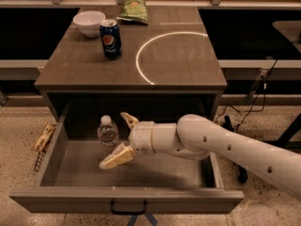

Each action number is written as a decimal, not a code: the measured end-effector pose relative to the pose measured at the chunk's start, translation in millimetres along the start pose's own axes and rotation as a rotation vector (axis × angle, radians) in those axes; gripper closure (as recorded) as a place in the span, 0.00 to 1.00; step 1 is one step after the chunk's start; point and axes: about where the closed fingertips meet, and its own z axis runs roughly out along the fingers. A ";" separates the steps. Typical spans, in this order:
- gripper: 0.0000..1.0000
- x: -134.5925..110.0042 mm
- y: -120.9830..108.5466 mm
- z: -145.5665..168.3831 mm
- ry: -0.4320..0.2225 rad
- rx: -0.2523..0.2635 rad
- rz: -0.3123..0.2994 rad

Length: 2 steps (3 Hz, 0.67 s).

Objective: Place water bottle into top drawer

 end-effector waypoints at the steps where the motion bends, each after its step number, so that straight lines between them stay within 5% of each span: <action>1: 0.18 -10.9 2.2 -33.8 0.055 0.069 0.028; 2: 0.41 -23.0 10.7 -76.7 0.116 0.141 0.061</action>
Offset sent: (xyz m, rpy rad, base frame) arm -0.0548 -0.1301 0.0857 -0.1965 0.0622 -0.3055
